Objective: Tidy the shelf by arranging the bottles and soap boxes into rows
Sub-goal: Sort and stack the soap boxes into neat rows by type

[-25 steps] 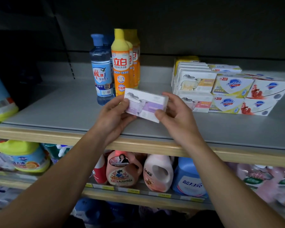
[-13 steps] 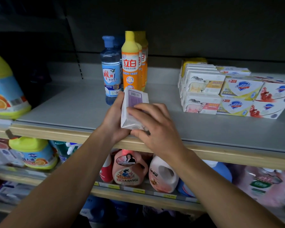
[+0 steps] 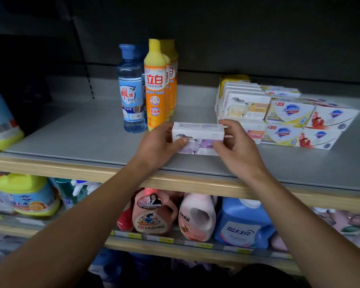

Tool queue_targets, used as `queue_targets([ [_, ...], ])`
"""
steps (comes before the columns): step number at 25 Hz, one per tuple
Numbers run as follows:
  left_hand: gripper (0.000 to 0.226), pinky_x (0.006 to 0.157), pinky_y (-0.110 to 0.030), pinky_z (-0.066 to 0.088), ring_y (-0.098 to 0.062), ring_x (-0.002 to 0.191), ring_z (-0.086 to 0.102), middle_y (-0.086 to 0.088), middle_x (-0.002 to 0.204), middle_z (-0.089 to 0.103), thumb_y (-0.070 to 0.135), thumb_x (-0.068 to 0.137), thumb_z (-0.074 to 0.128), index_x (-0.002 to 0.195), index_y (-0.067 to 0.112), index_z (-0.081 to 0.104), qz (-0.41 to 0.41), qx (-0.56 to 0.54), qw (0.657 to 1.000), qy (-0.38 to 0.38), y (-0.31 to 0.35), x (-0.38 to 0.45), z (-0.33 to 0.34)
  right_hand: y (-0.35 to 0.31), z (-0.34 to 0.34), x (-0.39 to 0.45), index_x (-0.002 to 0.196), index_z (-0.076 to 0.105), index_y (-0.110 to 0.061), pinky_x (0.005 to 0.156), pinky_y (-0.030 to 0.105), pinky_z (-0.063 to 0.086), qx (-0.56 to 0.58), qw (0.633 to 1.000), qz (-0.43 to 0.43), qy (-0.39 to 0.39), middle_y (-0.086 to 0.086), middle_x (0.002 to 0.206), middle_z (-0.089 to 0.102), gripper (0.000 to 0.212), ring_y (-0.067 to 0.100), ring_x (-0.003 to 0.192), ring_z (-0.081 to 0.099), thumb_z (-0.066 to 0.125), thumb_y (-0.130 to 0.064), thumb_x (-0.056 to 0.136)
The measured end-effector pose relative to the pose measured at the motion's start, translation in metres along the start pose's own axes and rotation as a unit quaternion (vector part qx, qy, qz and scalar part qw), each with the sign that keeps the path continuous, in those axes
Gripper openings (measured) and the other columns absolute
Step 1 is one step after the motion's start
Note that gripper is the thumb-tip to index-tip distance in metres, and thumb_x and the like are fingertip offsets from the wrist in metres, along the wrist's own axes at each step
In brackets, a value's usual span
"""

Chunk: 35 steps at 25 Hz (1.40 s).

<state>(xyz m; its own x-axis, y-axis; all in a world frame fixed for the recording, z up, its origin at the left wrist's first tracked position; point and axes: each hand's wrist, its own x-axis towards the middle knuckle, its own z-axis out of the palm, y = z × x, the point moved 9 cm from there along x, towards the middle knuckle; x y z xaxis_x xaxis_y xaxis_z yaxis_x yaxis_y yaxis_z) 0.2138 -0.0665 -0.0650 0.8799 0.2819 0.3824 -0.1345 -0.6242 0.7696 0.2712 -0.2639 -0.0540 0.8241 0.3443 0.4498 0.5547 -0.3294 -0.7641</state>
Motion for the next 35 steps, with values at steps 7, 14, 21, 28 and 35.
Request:
queue_targets([
  [7, 0.04, 0.088, -0.032, 0.052, -0.017, 0.103, 0.065, -0.001, 0.117, 0.069, 0.04, 0.089, 0.064, 0.123, 0.019, 0.059, 0.021, 0.118, 0.991, -0.067, -0.001, 0.005, 0.006, -0.017, 0.011, 0.013, 0.133, 0.051, -0.019, 0.094, 0.028, 0.039, -0.217, 0.973, -0.064, -0.041, 0.001, 0.127, 0.057, 0.052, 0.019, 0.116, 0.052, 0.066, -0.028, 0.084],
  [14, 0.052, 0.086, -0.027, 0.046, -0.021, 0.108, 0.061, -0.001, 0.119, 0.067, 0.057, 0.087, 0.057, 0.127, 0.023, 0.06, 0.017, 0.271, 0.959, -0.075, -0.037, 0.0, -0.038, -0.041, 0.066, 0.055, 0.13, 0.053, -0.02, 0.091, 0.038, 0.047, -0.369, 0.91, -0.119, -0.146, 0.005, 0.125, 0.06, 0.048, 0.028, 0.112, 0.056, 0.065, -0.038, 0.088],
  [21, 0.068, 0.089, -0.041, 0.051, -0.024, 0.108, 0.058, -0.002, 0.114, 0.068, 0.074, 0.082, 0.035, 0.121, 0.027, 0.063, 0.0, 0.34, 0.939, -0.059, -0.07, 0.013, -0.068, -0.023, 0.079, 0.141, 0.132, 0.054, -0.018, 0.1, 0.04, 0.036, -0.418, 0.898, -0.134, 0.026, 0.008, 0.125, 0.061, 0.051, 0.031, 0.113, 0.053, 0.07, -0.029, 0.084],
  [28, 0.075, 0.078, -0.036, 0.051, -0.02, 0.099, 0.057, 0.006, 0.101, 0.066, 0.077, 0.079, 0.016, 0.101, 0.025, 0.066, 0.029, 0.375, 0.926, -0.041, -0.072, 0.017, -0.068, 0.027, 0.118, 0.213, 0.132, 0.054, -0.012, 0.105, 0.045, 0.033, -0.467, 0.878, -0.107, 0.012, 0.019, 0.125, 0.06, 0.049, 0.04, 0.114, 0.052, 0.064, -0.026, 0.087],
  [35, 0.075, 0.079, -0.033, 0.049, -0.021, 0.104, 0.055, 0.008, 0.108, 0.065, 0.076, 0.077, 0.015, 0.103, 0.027, 0.066, 0.026, 0.385, 0.922, -0.031, -0.071, 0.017, -0.069, 0.037, 0.124, 0.211, 0.142, 0.044, -0.022, 0.11, 0.05, 0.028, -0.487, 0.87, -0.074, 0.011, 0.012, 0.14, 0.046, 0.053, 0.04, 0.127, 0.039, 0.054, -0.036, 0.091],
])
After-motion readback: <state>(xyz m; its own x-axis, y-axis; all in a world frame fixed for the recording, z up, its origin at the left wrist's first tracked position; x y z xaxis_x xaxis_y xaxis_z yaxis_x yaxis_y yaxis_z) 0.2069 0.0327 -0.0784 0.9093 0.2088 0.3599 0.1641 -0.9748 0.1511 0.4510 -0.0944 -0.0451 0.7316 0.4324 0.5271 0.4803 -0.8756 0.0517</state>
